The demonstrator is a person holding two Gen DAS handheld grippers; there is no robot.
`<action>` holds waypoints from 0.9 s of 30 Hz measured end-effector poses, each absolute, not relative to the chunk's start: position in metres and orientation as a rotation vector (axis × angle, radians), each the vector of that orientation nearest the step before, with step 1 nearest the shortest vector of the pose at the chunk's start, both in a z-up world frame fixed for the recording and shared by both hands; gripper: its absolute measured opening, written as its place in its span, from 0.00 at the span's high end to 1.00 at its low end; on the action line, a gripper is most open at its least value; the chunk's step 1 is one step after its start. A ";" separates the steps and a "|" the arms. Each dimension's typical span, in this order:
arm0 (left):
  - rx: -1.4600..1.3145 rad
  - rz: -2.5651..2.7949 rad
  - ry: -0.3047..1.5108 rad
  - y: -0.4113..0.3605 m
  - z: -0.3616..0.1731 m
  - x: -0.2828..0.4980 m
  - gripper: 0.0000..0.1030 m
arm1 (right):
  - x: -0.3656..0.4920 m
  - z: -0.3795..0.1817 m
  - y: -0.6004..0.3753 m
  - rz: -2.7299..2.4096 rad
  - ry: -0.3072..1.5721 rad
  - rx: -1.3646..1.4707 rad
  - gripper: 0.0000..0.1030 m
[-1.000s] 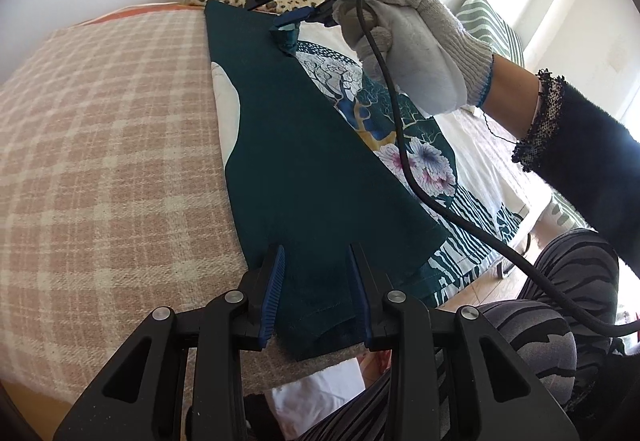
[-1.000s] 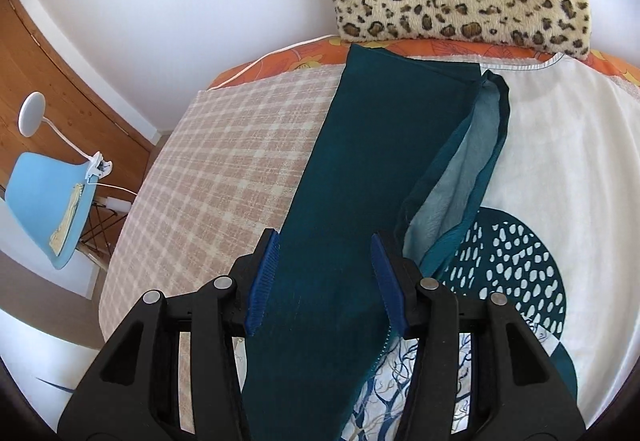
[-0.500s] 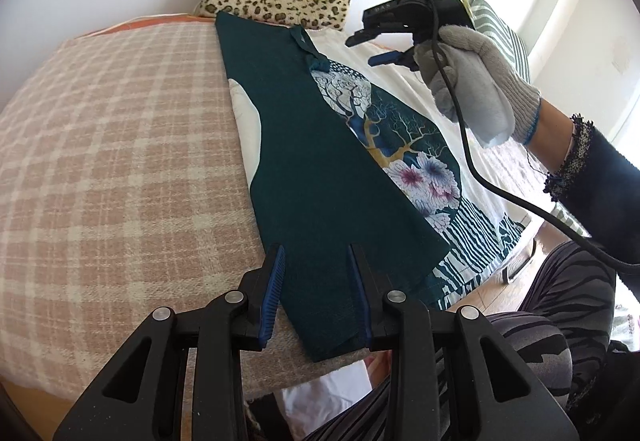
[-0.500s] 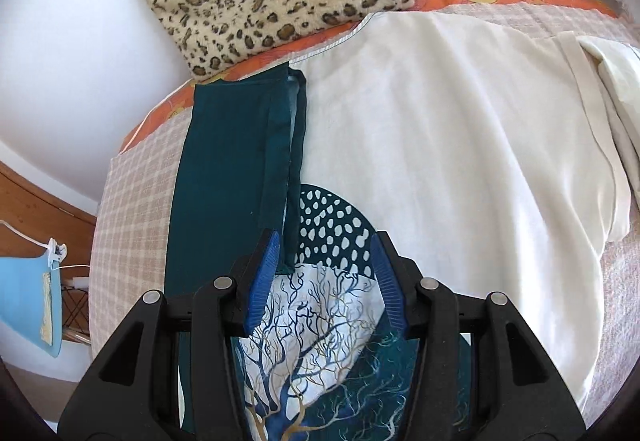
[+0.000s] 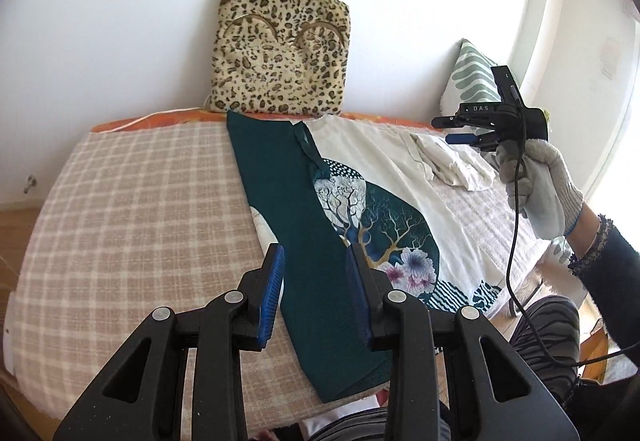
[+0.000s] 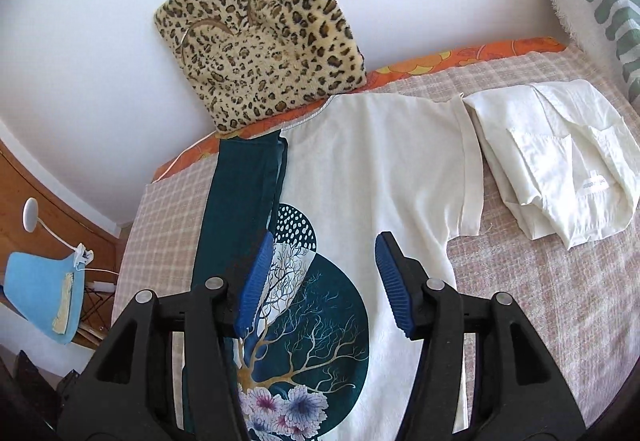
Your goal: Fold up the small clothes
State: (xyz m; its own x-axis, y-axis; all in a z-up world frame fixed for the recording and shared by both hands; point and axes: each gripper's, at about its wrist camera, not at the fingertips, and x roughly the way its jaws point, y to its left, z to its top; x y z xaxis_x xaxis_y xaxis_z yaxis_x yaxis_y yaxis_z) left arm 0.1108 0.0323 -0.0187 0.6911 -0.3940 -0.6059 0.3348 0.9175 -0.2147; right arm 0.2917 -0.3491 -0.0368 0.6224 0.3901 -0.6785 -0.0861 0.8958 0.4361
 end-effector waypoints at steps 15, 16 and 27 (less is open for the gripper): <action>0.015 -0.614 0.676 -0.078 0.007 0.118 0.56 | 0.227 -0.015 -0.432 0.185 0.779 0.333 0.39; 0.023 -0.631 0.680 -0.089 0.005 0.118 0.56 | 0.228 -0.017 -0.439 0.179 0.779 0.341 0.39; 0.173 -0.816 0.779 -0.209 -0.054 0.107 0.56 | 0.240 -0.045 -0.511 0.177 0.789 0.510 0.39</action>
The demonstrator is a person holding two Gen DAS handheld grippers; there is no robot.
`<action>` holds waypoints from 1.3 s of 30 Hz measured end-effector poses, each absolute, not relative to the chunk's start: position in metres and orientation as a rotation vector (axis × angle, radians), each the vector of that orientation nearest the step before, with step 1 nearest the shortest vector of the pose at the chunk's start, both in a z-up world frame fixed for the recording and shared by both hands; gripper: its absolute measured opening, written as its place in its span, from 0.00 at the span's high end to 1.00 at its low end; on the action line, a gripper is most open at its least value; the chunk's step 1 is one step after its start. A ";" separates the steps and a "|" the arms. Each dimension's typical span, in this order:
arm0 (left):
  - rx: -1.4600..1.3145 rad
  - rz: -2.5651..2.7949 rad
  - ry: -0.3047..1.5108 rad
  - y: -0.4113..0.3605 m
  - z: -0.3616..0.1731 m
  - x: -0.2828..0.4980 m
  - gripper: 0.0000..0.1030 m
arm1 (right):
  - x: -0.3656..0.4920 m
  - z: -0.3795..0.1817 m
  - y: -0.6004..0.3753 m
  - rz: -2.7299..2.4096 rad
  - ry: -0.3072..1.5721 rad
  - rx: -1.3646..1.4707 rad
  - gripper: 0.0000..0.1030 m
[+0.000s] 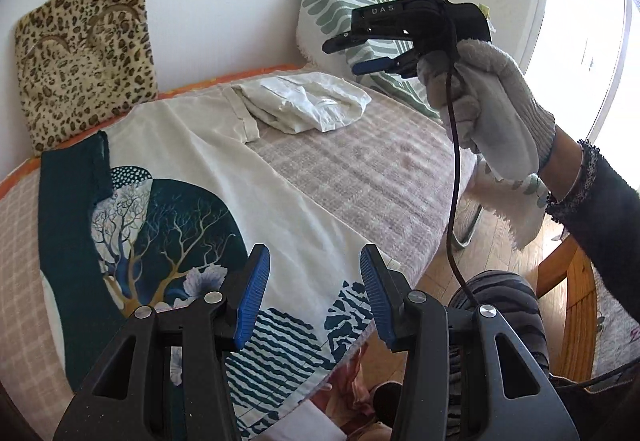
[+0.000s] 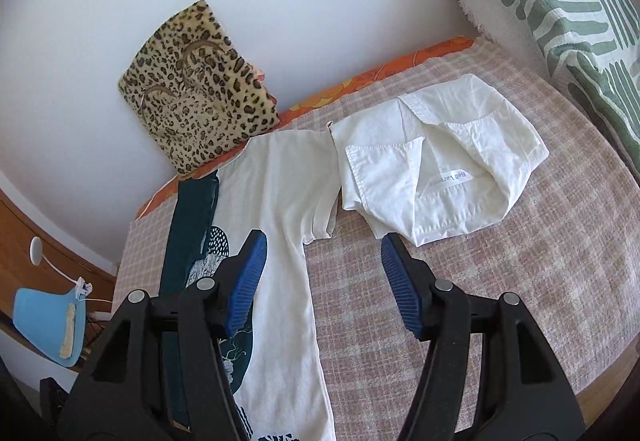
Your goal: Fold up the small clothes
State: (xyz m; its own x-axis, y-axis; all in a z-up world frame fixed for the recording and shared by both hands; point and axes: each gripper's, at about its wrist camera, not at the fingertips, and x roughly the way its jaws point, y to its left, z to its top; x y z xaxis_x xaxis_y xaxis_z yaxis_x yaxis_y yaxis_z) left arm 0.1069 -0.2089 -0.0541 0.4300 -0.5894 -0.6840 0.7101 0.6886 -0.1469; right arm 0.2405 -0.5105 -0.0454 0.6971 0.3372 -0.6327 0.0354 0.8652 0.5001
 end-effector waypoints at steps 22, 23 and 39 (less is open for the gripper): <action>0.404 -0.852 0.828 -0.303 -0.138 0.097 0.71 | 0.366 -0.053 -0.515 0.308 0.814 0.440 0.35; 0.388 -0.849 0.826 -0.301 -0.138 0.102 0.76 | 0.378 -0.055 -0.510 0.310 0.824 0.429 0.35; 0.057 -0.873 0.914 -0.261 -0.142 0.128 0.97 | 0.536 -0.123 -0.444 0.228 1.013 0.202 0.35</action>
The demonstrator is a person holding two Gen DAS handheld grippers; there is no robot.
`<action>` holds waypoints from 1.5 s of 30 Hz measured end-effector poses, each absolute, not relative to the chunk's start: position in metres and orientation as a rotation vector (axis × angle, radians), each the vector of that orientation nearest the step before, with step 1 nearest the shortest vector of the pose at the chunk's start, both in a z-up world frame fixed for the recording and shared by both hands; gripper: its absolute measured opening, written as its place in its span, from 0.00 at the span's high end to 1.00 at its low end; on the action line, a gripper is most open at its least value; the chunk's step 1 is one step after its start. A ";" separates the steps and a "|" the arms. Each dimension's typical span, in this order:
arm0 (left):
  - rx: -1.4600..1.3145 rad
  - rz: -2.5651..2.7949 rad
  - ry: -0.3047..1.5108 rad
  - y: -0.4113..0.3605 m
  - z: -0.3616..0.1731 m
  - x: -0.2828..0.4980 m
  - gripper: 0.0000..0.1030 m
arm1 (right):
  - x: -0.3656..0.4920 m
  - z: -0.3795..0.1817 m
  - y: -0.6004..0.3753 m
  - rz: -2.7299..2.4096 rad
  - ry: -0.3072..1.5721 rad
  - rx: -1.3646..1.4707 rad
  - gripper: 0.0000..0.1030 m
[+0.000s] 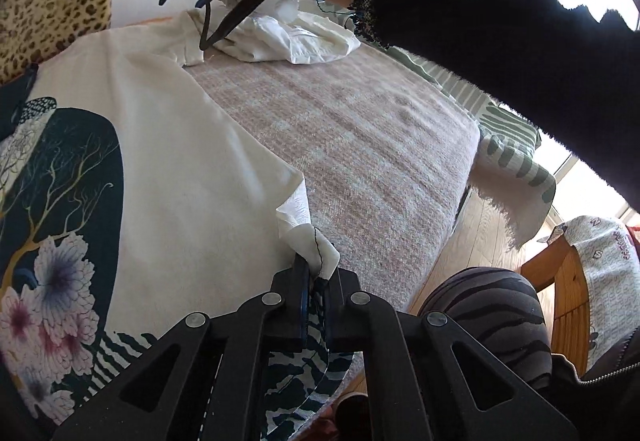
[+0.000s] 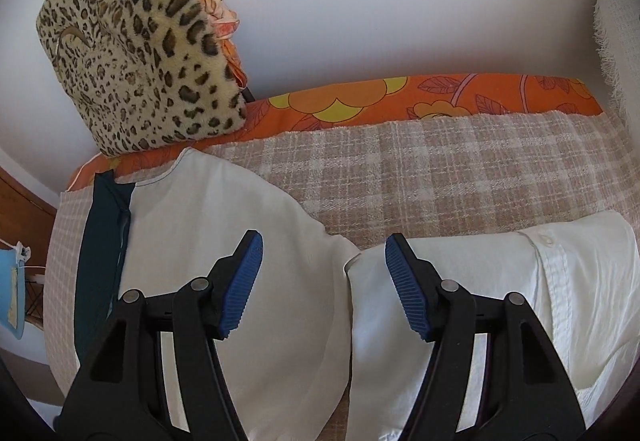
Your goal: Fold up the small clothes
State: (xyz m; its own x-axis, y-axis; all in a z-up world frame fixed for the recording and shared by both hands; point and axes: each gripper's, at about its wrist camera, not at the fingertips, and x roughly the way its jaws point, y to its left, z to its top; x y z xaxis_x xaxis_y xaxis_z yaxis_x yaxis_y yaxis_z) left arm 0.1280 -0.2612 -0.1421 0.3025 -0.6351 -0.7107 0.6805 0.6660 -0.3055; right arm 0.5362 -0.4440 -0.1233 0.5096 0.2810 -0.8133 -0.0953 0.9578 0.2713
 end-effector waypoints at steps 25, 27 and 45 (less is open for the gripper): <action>-0.249 -0.902 0.931 -0.245 -0.147 0.135 0.98 | 0.563 -0.106 -0.399 -0.052 0.987 -0.234 0.97; -0.295 -0.904 0.954 -0.242 -0.150 0.138 0.98 | 0.566 -0.112 -0.396 -0.086 0.994 -0.267 0.97; -0.325 -0.780 0.892 -0.180 -0.142 0.116 0.98 | 0.555 -0.067 -0.304 0.072 0.973 -0.138 0.97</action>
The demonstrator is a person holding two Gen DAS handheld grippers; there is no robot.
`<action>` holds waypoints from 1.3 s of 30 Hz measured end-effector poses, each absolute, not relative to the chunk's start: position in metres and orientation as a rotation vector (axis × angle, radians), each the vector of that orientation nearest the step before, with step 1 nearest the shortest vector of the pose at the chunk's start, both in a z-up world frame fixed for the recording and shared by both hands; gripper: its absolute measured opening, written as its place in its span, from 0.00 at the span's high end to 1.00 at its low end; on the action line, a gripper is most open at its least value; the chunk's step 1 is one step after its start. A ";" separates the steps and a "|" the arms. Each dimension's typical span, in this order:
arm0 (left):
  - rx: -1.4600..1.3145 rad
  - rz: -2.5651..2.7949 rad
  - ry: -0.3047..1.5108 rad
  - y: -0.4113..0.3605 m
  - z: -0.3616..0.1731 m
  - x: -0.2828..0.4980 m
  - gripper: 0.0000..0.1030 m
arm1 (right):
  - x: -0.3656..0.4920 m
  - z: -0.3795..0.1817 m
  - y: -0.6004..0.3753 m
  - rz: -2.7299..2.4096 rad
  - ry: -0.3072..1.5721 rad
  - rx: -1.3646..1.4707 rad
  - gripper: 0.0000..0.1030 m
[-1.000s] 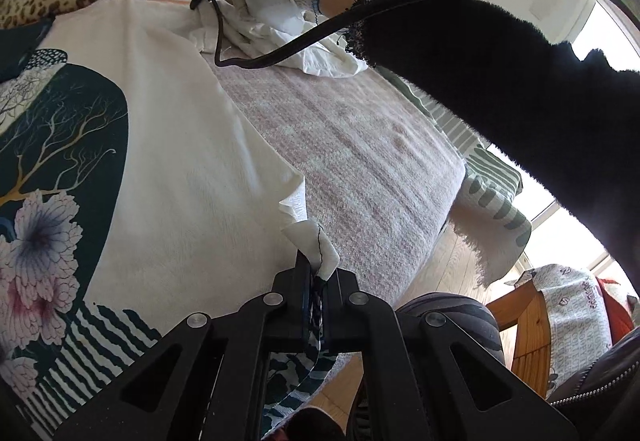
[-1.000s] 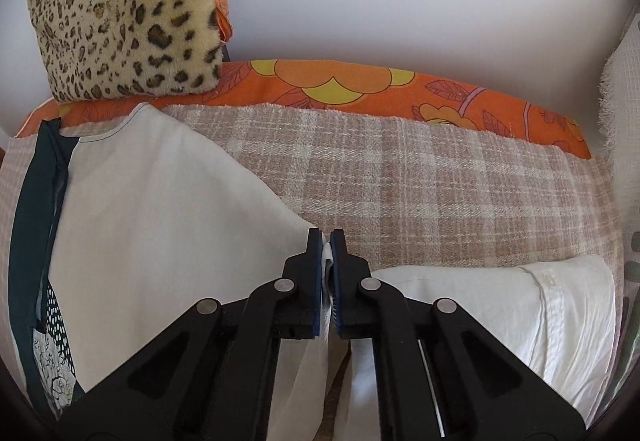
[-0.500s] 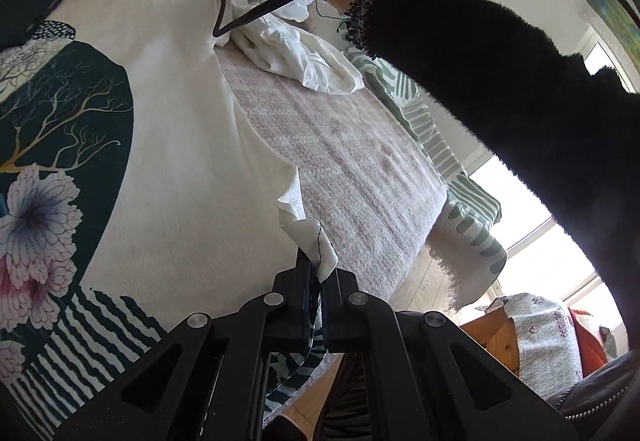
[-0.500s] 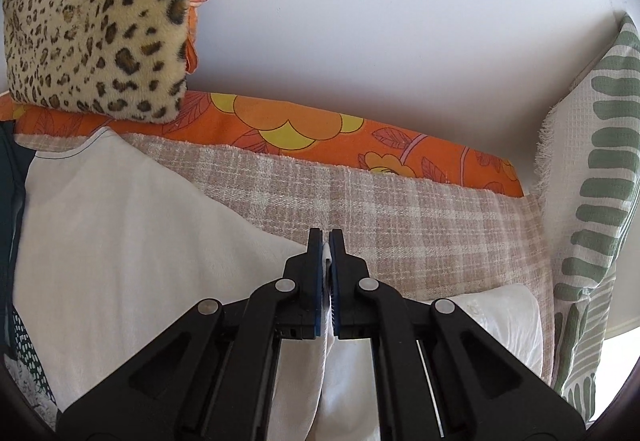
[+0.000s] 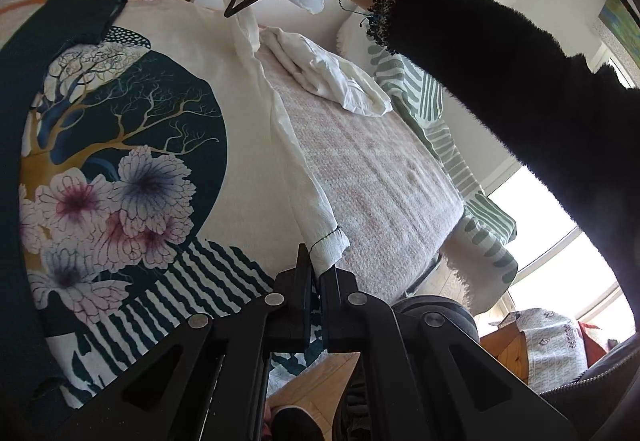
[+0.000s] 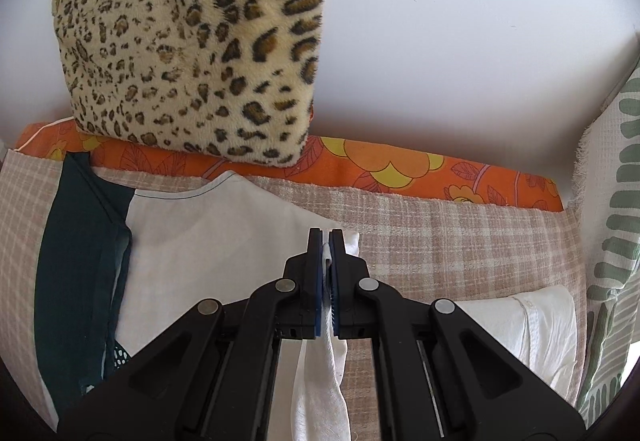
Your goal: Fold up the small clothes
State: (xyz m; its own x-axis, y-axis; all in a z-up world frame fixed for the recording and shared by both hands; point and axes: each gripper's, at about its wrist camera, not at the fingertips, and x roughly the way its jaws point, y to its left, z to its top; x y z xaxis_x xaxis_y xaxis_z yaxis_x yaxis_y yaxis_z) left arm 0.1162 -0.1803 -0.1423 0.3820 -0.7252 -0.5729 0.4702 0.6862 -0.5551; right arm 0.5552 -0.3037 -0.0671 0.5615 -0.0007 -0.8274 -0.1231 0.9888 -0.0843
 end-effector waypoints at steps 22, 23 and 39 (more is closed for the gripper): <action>-0.392 -0.655 0.863 -0.120 -0.151 0.090 0.98 | 0.547 -0.075 -0.142 0.212 0.977 -0.241 0.97; -0.394 -0.652 0.861 -0.118 -0.151 0.088 0.98 | 0.547 -0.076 -0.137 0.214 0.978 -0.246 0.97; -0.428 -0.609 0.866 -0.100 -0.155 0.079 0.98 | 0.548 -0.104 -0.083 0.260 1.017 -0.245 0.97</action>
